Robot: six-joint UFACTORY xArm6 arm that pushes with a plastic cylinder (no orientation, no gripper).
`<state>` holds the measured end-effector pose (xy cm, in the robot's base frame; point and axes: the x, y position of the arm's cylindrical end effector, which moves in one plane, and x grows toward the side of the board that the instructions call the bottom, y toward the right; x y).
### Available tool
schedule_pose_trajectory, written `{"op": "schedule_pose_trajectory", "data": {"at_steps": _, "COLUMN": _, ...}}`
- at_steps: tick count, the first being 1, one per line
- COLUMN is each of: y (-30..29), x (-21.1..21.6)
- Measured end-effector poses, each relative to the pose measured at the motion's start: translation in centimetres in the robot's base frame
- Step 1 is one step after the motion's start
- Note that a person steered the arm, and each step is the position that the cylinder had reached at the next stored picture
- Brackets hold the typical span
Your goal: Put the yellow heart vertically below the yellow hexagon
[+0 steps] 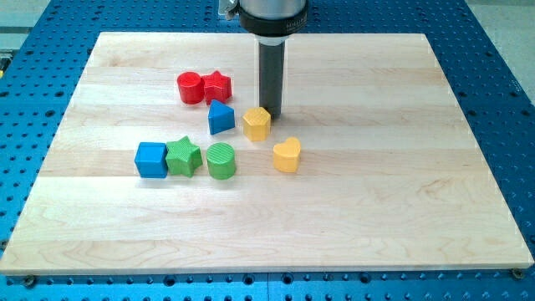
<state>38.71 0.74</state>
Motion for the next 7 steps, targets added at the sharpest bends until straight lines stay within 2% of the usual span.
{"op": "schedule_pose_trajectory", "data": {"at_steps": 2, "y": 1.1, "x": 0.1}}
{"op": "schedule_pose_trajectory", "data": {"at_steps": 4, "y": 4.8, "x": 8.5}}
{"op": "schedule_pose_trajectory", "data": {"at_steps": 5, "y": 4.3, "x": 12.6}}
{"op": "schedule_pose_trajectory", "data": {"at_steps": 6, "y": 4.3, "x": 14.7}}
{"op": "schedule_pose_trajectory", "data": {"at_steps": 7, "y": 2.9, "x": 14.7}}
